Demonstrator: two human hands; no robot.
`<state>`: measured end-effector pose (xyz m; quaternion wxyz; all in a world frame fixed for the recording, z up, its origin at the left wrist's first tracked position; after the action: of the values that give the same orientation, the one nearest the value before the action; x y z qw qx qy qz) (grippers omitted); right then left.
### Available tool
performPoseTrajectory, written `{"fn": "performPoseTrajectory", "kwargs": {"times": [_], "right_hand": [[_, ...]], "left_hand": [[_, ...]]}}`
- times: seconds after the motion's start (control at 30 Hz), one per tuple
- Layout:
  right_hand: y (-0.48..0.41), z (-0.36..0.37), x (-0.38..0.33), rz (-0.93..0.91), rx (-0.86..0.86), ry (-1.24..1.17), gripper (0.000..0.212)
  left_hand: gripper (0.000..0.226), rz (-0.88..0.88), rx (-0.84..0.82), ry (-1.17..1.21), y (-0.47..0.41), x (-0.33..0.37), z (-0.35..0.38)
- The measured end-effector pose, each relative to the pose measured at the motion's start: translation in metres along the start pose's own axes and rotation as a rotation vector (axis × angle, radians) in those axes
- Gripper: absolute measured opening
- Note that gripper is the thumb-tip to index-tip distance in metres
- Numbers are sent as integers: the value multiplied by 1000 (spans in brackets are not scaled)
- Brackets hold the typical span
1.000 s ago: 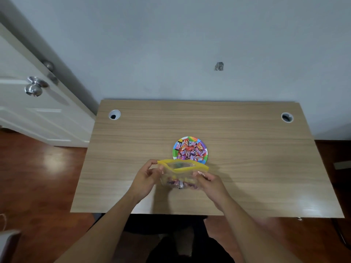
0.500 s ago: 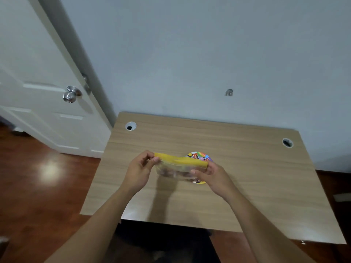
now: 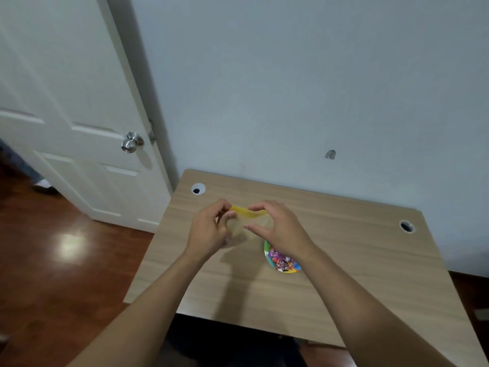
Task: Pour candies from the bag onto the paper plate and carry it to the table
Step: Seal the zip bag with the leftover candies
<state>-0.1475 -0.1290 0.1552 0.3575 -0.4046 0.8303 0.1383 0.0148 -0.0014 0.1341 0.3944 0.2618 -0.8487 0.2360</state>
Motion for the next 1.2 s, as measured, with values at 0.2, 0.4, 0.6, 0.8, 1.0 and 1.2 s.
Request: {"fn": "performPoseTrajectory", "kwargs": {"times": [0.2, 0.4, 0.6, 0.8, 1.0, 1.2], "right_hand": [[-20, 9, -22, -58, 0, 91, 36], [-23, 8, -29, -55, -28, 130, 22], [-26, 18, -28, -5, -35, 105, 19], [-26, 23, -28, -10, -47, 106, 17], [-29, 25, -35, -47, -47, 164, 23], [-31, 28, -42, -101, -24, 292, 21]], "left_hand": [[19, 104, -43, 24, 2, -2, -10], [12, 176, -1, 47, 2, -7, -16], [5, -2, 27, 172, 3, -13, -15], [5, -14, 15, 188, 6, -10, -19], [7, -1, 37, 142, 5, -12, -19], [8, -4, 86, 90, 7, -15, -15]]}}
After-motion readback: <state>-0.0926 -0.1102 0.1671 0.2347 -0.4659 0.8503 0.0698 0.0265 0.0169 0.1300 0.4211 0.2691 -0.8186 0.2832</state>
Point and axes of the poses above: each hand's wrist, its own y-axis away from the middle knuckle, its own z-axis out of the palm, x = y × z, the point moved 3 cm from there along -y, towards the middle knuckle, and after that the axes turned 4 degrees about -y, right-handed, at the moved point
